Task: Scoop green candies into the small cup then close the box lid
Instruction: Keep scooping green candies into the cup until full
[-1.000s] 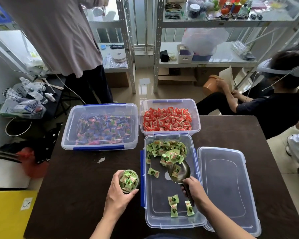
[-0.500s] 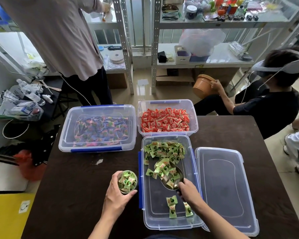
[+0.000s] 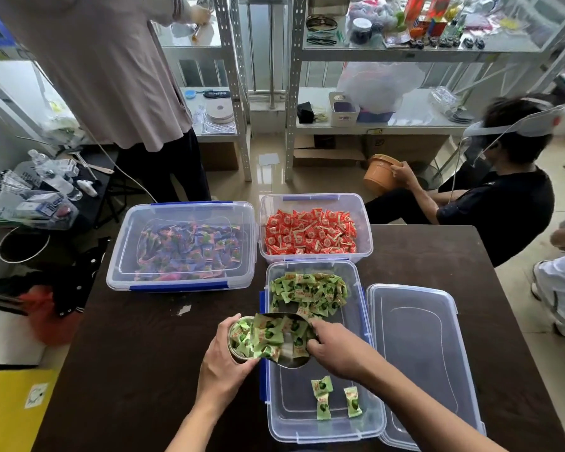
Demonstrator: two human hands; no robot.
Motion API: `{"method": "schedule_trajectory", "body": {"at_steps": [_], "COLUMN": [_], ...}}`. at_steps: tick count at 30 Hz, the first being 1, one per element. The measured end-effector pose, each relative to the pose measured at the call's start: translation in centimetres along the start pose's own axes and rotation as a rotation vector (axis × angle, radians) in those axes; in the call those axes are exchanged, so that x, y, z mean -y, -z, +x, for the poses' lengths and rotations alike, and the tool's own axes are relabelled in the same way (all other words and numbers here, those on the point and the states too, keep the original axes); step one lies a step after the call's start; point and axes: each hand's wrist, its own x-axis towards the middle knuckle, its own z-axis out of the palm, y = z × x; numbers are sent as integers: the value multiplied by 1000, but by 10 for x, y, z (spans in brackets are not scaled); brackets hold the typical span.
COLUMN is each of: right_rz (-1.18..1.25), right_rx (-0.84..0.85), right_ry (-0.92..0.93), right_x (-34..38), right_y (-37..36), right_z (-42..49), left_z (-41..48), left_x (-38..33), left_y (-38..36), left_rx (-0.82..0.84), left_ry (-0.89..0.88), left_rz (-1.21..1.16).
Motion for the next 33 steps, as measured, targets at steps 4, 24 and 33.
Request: {"method": "schedule_trajectory", "body": {"at_steps": [4,24,33], "right_rz": [-307,-462,-113], "right_rx": [-5,-213,-197], "right_ry": [91,187,-1], "right_x": [35,47,-31], "right_y": [0,-1,-32], "right_z": [6,-26,-23], "left_z": [-1,-3,-26], "left_x": [-4,24,3], "left_y": [3,8,14], "left_rx": [1,102,9], "left_ry": [-15,-7,-498], "left_rz": [14,68,471]}}
